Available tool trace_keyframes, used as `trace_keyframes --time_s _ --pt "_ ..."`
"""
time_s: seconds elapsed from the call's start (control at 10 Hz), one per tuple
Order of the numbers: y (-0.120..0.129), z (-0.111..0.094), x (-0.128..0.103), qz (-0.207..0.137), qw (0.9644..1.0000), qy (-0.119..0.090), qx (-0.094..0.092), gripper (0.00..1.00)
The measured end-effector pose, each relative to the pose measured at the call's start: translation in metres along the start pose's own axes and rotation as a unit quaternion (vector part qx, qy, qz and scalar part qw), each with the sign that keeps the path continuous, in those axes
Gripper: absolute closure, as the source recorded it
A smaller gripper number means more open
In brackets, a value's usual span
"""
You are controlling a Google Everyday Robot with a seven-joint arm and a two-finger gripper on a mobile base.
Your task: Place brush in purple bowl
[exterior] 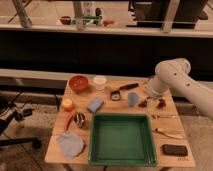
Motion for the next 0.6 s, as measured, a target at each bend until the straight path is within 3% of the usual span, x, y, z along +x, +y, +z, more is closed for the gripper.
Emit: trace_keyframes --time_s 0.4,0.6 --pt "-0.001 0.0 -0.001 -0.001 1.0 -0.001 0.002 0.2" --pt "-0.01 0.004 -0.008 -0.01 0.9998 -0.014 0.012 0.2"
